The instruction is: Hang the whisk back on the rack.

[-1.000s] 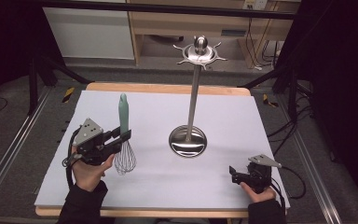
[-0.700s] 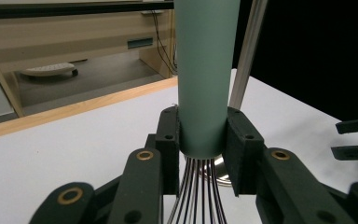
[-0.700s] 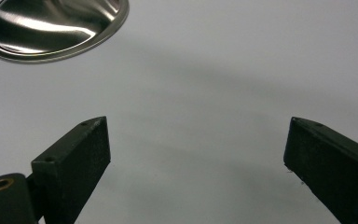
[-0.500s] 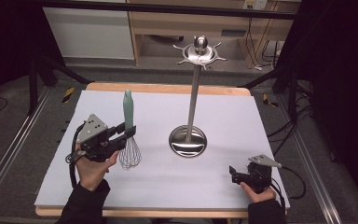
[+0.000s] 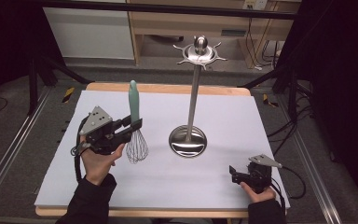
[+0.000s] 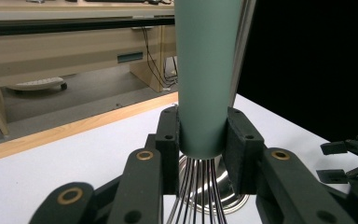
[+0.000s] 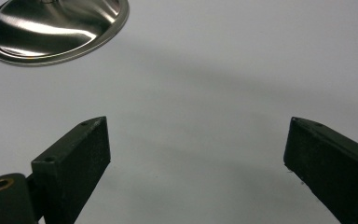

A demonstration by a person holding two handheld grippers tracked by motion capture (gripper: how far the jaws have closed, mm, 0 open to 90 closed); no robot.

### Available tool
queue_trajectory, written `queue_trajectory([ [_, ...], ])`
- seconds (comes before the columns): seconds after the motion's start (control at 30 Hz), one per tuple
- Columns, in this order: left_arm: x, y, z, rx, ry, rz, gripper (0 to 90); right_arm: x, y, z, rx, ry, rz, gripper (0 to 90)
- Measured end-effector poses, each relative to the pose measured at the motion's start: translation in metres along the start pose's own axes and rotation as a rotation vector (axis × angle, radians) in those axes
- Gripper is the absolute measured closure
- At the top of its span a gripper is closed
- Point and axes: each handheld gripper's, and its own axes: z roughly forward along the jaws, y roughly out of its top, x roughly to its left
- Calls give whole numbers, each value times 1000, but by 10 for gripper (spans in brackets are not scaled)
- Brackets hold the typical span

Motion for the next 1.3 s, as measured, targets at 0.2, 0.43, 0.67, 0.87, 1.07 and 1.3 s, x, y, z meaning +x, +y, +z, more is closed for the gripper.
queue_trajectory([
  [0.2,-4,9,5,-6,-7,8,691,0,0,0,0,-2,0,75],
  [0.43,-7,19,11,-7,-18,19,692,0,1,0,4,5,9,74],
  [0.67,-13,29,15,-16,-27,33,691,-1,1,0,1,3,9,75],
  [0.87,-17,38,20,-11,-29,45,692,-1,1,0,1,2,11,74],
  [1.07,-21,44,25,-9,-33,58,692,-1,1,0,-2,4,11,74],
  [1.3,-27,53,33,-4,-40,66,691,-1,1,0,-3,2,8,74],
])
